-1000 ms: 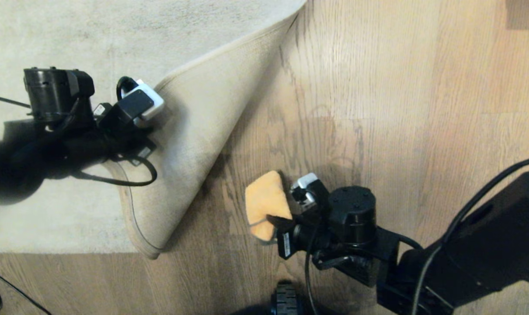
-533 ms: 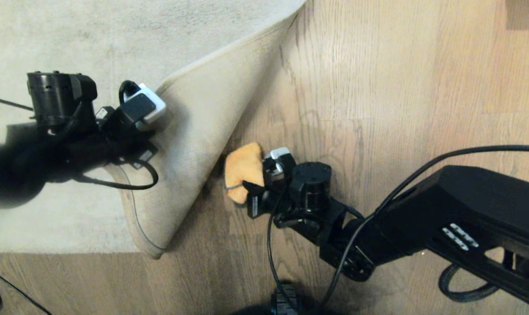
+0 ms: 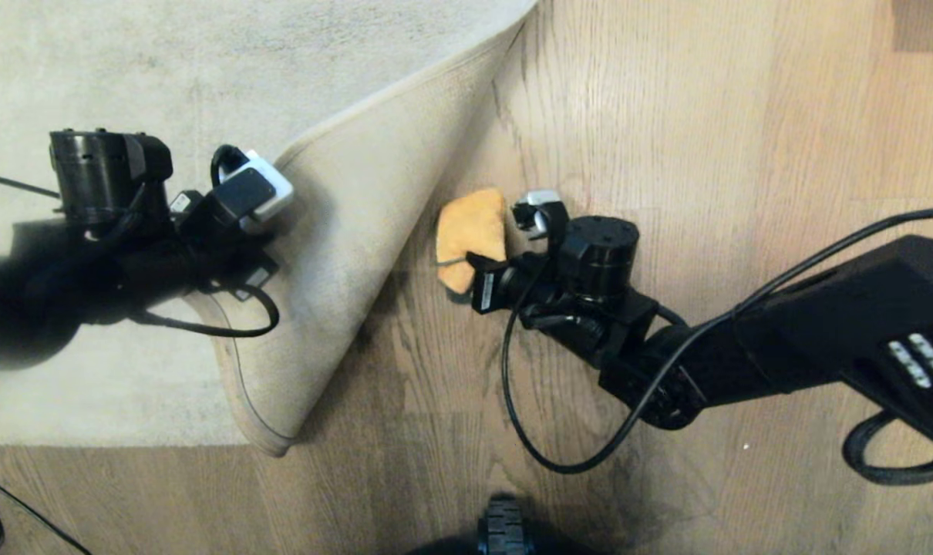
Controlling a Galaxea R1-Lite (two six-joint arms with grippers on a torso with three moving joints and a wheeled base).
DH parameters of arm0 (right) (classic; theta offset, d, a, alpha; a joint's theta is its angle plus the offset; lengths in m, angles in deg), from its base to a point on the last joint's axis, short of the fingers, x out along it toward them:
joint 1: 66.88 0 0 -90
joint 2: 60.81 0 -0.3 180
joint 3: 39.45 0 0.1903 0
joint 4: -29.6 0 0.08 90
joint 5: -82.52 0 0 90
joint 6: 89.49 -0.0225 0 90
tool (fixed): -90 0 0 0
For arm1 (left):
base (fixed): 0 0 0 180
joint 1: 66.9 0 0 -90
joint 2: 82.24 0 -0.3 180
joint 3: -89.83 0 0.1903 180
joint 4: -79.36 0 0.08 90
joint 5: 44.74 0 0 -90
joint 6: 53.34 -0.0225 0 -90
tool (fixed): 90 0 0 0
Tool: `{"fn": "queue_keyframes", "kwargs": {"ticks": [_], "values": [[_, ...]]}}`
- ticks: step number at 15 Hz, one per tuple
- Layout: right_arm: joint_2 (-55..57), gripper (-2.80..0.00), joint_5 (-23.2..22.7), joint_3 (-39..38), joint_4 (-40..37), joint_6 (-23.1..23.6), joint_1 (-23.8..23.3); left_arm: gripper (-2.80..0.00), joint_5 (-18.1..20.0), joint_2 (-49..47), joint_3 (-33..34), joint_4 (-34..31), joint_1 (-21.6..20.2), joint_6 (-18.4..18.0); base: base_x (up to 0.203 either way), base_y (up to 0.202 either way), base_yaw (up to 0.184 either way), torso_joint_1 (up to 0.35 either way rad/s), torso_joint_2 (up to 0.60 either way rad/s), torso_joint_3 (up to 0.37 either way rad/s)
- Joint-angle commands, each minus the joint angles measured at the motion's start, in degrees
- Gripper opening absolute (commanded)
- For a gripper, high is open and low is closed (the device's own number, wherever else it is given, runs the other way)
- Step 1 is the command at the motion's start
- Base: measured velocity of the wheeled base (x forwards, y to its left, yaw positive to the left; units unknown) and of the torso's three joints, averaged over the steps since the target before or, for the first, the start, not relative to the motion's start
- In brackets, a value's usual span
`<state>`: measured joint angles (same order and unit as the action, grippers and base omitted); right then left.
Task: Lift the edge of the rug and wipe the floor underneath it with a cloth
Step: Wipe the floor under the carpet with a rag
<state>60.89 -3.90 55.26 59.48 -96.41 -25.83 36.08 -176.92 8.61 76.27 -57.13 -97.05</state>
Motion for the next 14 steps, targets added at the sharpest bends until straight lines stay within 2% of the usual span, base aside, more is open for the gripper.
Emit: {"fn": "queue_keyframes", "kwargs": {"ticks": [1, 10, 14], "values": [[-7.8, -2.80, 0.5, -2.6, -1.1, 0.0, -0.2, -2.80, 0.0, -0.1, 0.1, 0.1, 0.0, -0.2, 0.000, 0.000, 0.000, 0.000, 0.00, 0.000], [-27.6, -2.80, 0.8, -29.6, -1.5, 0.3, 1.0, -2.80, 0.0, -0.2, 0.1, 0.1, 0.0, -0.3, 0.000, 0.000, 0.000, 0.000, 0.00, 0.000], [-28.2, -2.80, 0.9, -36.8, -1.1, 0.7, 4.7, -2.80, 0.0, -0.2, 0.2, 0.1, 0.1, -0.3, 0.000, 0.000, 0.000, 0.000, 0.00, 0.000]]}}
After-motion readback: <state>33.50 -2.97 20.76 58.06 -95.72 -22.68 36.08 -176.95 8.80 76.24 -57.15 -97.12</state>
